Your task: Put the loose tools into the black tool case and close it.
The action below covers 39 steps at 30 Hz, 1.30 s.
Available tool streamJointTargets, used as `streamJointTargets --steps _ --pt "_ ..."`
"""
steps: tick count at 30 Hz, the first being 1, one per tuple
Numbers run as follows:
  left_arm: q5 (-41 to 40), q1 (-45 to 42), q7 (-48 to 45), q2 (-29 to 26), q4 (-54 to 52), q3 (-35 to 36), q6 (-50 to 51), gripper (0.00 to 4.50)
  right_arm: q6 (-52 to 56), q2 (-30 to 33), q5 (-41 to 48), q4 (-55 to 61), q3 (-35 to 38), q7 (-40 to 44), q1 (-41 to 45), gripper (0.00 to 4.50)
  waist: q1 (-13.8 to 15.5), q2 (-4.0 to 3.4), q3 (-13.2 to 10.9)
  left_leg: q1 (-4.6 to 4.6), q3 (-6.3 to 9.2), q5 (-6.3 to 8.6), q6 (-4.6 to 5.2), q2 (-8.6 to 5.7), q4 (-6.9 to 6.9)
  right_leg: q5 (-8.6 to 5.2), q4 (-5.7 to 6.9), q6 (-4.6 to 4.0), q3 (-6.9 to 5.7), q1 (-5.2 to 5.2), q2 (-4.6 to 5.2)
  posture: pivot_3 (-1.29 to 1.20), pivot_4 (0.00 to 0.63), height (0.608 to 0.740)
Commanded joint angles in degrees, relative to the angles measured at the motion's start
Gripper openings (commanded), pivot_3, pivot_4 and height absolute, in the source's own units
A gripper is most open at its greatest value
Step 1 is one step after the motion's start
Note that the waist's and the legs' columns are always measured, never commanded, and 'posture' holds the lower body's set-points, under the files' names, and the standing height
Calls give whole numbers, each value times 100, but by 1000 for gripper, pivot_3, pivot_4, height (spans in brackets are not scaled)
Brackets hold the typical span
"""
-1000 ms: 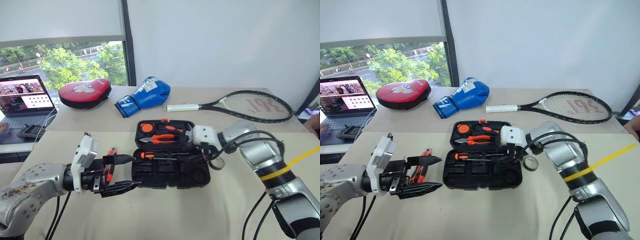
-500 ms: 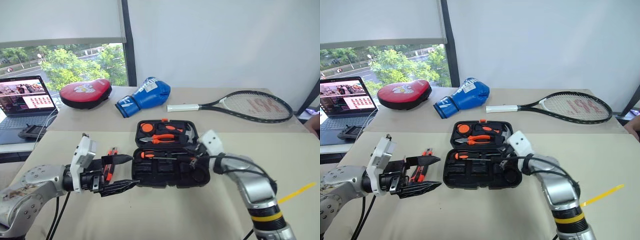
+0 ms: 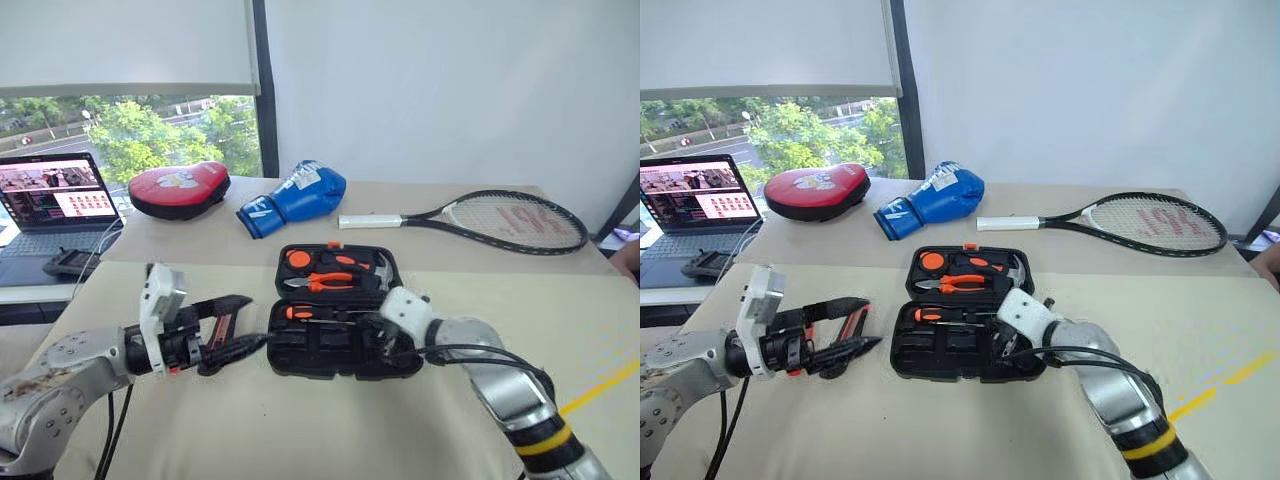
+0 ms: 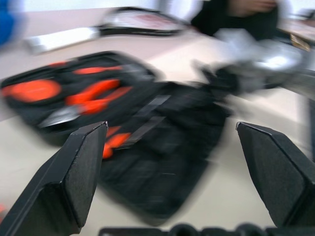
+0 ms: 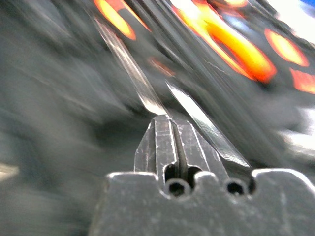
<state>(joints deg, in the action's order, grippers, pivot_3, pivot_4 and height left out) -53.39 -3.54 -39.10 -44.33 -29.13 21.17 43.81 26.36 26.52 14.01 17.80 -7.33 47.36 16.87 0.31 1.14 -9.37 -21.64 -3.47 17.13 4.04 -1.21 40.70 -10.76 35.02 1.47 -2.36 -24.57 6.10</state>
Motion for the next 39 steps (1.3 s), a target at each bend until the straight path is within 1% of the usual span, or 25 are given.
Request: streamJointTargets --steps 1,2,4,6,8,9,10,11,12,14,17,20,21,22,23,24,28,29,33,35,36,38,39 --pt "50 30 1266 75 32 523 524 4500 445 430 1483 953 1016 615 224 1187 -11 -7 -5 -8 1 0 1 -1 0 2 2 1 0 -9 5 0 150 740" --pt "129 53 1619 4 100 568 837 4500 585 536 1794 1071 1152 712 231 1540 -6 -4 -5 -9 1 0 0 1 0 2 1 1 -2 -10 4 0 150 740" --pt "228 169 1947 -105 89 687 1144 4500 853 860 2312 1301 1363 942 228 2211 -5 -3 -6 -8 6 1 0 4 -1 1 -2 1 -10 -8 3 0 150 740" --pt "146 124 2543 -65 100 880 1692 4500 1038 1192 2657 1439 1548 1103 192 2918 5 -3 -7 -9 6 3 -2 7 -4 1 -2 0 -8 -10 3 0 150 740" --pt "149 23 3087 -127 73 883 2417 4500 1196 1487 2995 1534 1727 1244 108 3506 15 -1 -8 -13 6 3 -2 8 -4 1 -1 0 -5 -14 16 0 150 740" --pt "124 -74 3357 -48 70 891 2739 4500 1230 1580 3093 1547 1809 1287 72 3608 35 0 -9 -13 7 3 -2 8 -4 1 -1 0 -5 -14 21 0 150 740" --pt "188 -170 3617 77 33 825 2945 4500 1216 1702 3115 1529 1865 1333 11 4160 47 2 -8 -13 7 4 -1 6 -4 1 0 0 -4 -14 30 0 150 740" --pt "237 -213 3769 178 -6 738 3055 4500 1202 1801 3113 1515 1898 1366 -41 4381 64 3 -9 -13 7 4 -1 6 -3 1 -1 0 -4 -12 33 0 150 740" --pt "347 -201 3907 269 -54 639 3130 4500 1205 1871 3141 1512 1939 1370 -74 4450 75 3 -9 -16 8 6 -7 4 -3 2 -1 0 -3 -13 35 0 150 740" --pt "532 -172 4173 513 -83 559 3253 4500 1225 1977 3259 1538 2019 1341 -110 4450 69 4 -8 -16 7 20 -33 2 -3 3 -1 0 1 -13 41 0 150 740" --pt "838 -80 4268 687 -58 324 3241 4500 1227 2101 3329 1613 2054 1277 -175 4450 61 8 -7 -25 6 19 -34 4 -3 3 -1 0 3 -21 41 0 150 740" --pt "1173 113 4287 877 109 172 3082 3734 1197 2172 3328 1708 2046 1191 -257 4500 55 1 -3 -37 6 14 -42 6 -4 5 3 -5 9 -37 41 0 150 740" --pt "1265 156 4288 937 105 142 3017 3404 1193 2190 3342 1744 2057 1161 -289 4500 54 -2 -1 -36 6 14 -43 7 -5 6 2 -6 10 -38 42 0 150 740" --pt "1318 178 4278 1010 92 143 2984 3065 1194 2202 3362 1776 2070 1132 -317 4500 54 -3 -1 -34 5 14 -44 8 -5 5 4 -7 12 -37 44 0 150 740" --pt "1378 191 4250 1051 84 151 2934 2569 1197 2205 3382 1804 2075 1100 -334 4500 57 -3 -1 -35 6 15 -47 11 -5 8 3 -11 13 -36 45 0 150 740" --pt "1444 204 4212 1073 74 151 2882 2336 1202 2206 3401 1829 2083 1068 -349 4500 58 -4 0 -34 6 16 -50 11 -5 9 2 -14 13 -36 46 0 150 740" --pt "1682 275 4044 1089 76 240 2559 721 1135 2157 3465 1980 2157 952 -481 4500 58 -4 0 -35 6 17 -51 12 -4 11 3 -17 15 -36 52 0 150 740" --pt "1747 295 3957 1049 72 260 2411 462 1115 2148 3475 2006 2164 922 -504 4500 58 -3 0 -36 6 17 -50 12 -4 12 2 -17 15 -37 52 0 150 740" --pt "1764 4 3424 1013 145 483 1637 449 1017 2034 3520 2116 2186 721 -566 4500 74 3 -2 -46 8 15 -51 15 -4 13 3 -20 11 -46 51 0 150 740" --pt "1227 -529 2661 915 229 533 1399 449 923 1986 3481 2220 2222 633 -676 4500 114 7 -4 -56 9 12 -50 16 -2 14 2 -22 9 -52 50 0 150 740" --pt "1002 -883 1925 618 308 238 1383 449 873 1970 3450 2306 2275 590 -794 4500 152 11 -5 -64 10 8 -51 15 2 15 3 -23 5 -57 50 0 150 740" --pt "789 -1300 909 171 456 -257 1418 449 816 1964 3416 2407 2328 507 -939 4500 208 26 -5 -81 15 4 -56 11 15 17 4 -25 -6 -63 44 0 150 740" --pt "902 -1483 244 -131 516 -696 1211 449 805 1963 3407 2456 2374 438 -1022 4500 198 25 -3 -82 15 1 -55 8 15 17 2 -26 -13 -63 33 0 150 740"
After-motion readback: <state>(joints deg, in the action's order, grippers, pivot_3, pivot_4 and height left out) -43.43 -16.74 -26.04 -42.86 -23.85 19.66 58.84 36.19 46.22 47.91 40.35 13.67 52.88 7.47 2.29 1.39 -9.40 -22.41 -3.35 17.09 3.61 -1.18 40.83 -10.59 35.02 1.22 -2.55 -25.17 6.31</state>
